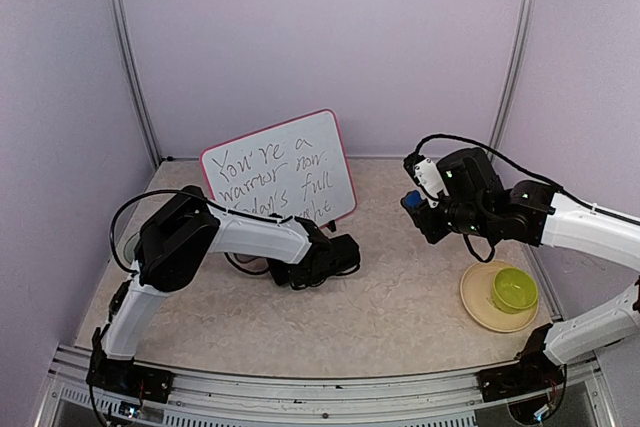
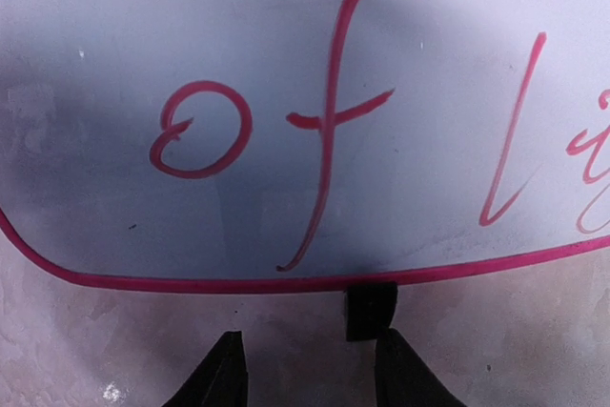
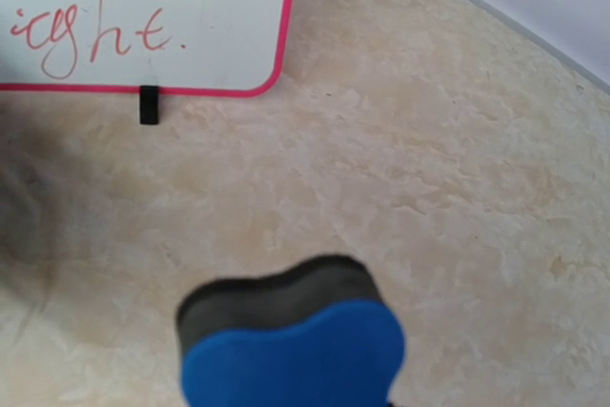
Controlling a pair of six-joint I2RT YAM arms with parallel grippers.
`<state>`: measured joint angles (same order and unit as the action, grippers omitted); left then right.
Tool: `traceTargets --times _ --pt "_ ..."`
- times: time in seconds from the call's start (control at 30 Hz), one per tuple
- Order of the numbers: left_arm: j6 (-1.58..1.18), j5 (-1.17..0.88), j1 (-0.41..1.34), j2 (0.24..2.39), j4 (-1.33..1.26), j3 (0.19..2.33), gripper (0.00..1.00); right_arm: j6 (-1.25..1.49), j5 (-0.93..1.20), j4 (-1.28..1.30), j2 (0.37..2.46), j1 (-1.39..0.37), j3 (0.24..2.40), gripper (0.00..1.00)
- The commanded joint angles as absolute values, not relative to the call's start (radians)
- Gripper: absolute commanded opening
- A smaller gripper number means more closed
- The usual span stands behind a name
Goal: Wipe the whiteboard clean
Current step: Move the whiteboard to the center of the board.
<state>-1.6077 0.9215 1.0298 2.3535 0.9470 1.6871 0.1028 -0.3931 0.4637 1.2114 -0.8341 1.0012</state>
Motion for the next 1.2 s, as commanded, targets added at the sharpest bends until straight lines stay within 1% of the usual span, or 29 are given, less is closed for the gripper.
traceTargets --times 0.0,0.4,0.57,0.83,0.9,0.97,1.0,1.1,1.17 --pt "-1.613 0.93 1.02 2.377 0.97 1.704 0.45 0.104 -0.387 0.449 1.186 -0.823 0.995 0.32" --pt "-1.632 0.927 0.993 2.401 0.975 1.725 0.44 0.103 -0.38 0.447 1.186 -0.824 0.996 0.32" --pt "-1.633 0.921 0.989 2.424 0.981 1.75 0.39 0.101 -0.376 0.448 1.187 -0.824 0.997 0.32" --pt "-1.648 0.923 0.99 2.426 0.992 1.747 0.21 0.1 -0.374 0.449 1.181 -0.823 0.999 0.32" --pt "-1.649 0.929 0.996 2.424 0.997 1.744 0.21 0.1 -0.375 0.449 1.181 -0.824 0.997 0.33" --pt "-1.648 0.941 1.007 2.423 1.003 1.743 0.24 0.1 -0.373 0.449 1.182 -0.824 0.999 0.32" --pt "-1.654 0.951 1.014 2.421 1.009 1.744 0.28 0.101 -0.372 0.449 1.182 -0.824 0.999 0.32" --pt "-1.667 0.965 1.03 2.414 1.028 1.746 0.47 0.1 -0.371 0.446 1.183 -0.824 1.0 0.33" --pt "-1.669 0.963 1.032 2.408 1.028 1.744 0.52 0.099 -0.368 0.447 1.184 -0.824 1.002 0.33"
